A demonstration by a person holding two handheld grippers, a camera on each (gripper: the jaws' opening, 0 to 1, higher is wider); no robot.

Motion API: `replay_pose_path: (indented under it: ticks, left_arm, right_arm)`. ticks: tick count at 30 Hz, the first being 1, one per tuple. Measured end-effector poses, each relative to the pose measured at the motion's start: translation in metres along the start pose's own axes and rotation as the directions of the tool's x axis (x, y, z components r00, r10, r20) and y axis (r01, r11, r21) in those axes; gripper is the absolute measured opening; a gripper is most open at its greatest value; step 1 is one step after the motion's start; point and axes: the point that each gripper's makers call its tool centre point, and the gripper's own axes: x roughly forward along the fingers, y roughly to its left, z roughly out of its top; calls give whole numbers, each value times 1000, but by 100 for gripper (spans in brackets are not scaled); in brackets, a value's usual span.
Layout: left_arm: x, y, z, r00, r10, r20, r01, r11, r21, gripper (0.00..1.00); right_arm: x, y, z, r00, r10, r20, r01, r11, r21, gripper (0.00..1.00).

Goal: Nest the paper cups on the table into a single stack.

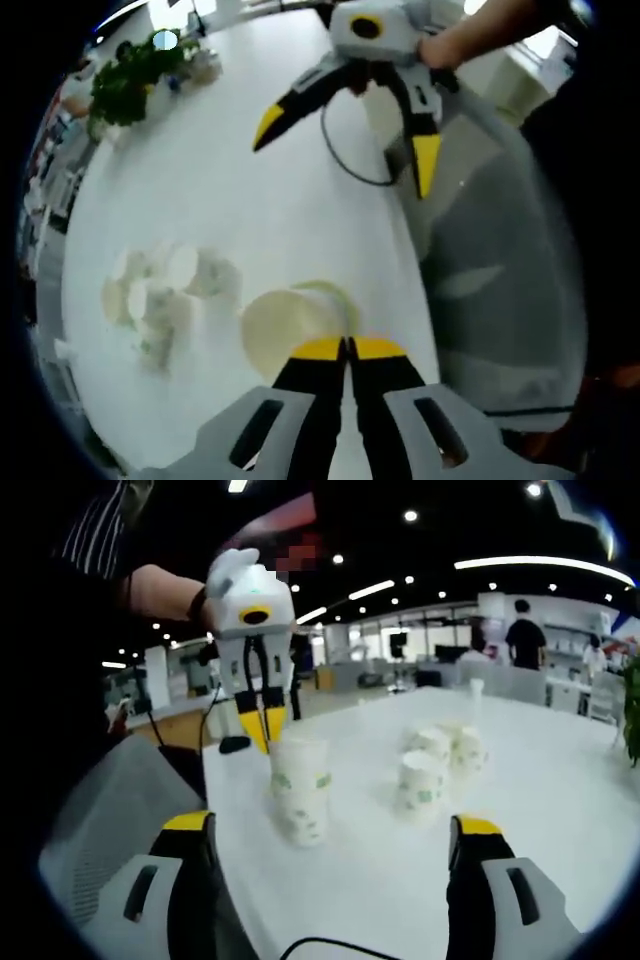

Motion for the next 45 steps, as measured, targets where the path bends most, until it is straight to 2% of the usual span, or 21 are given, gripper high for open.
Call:
replay_pose_path:
  ticks: [7,14,19,27,40,45]
  left_arm:
    - [4,1,-4,1000,8,-12,-7,997,72,0]
    - [3,4,-7,1000,12,-10,-11,997,77,2]
    - [2,9,-9,999,35,-19,-33,995,95,7]
    - [1,6,-6,1000,23,12,-24,998,65,11]
    - [3,5,-4,999,17,36,-18,999,41,11]
    - [2,8,-3,997,24,72,-24,1000,-9,19]
  right_arm:
    - [3,1,4,1000,3,9,-3,1000,2,94]
    - [4,1,5,1000,5,10,-5,1000,3,94]
    - [4,2,5,1000,8,10,-8,1000,0,94]
    - [3,1,4,1000,12,7,-12,1000,-5,94]
    - [3,4,4,1000,15,4,-15,1000,-6,94]
    - [2,2,3,1000,12,0,-12,1000,-7,94]
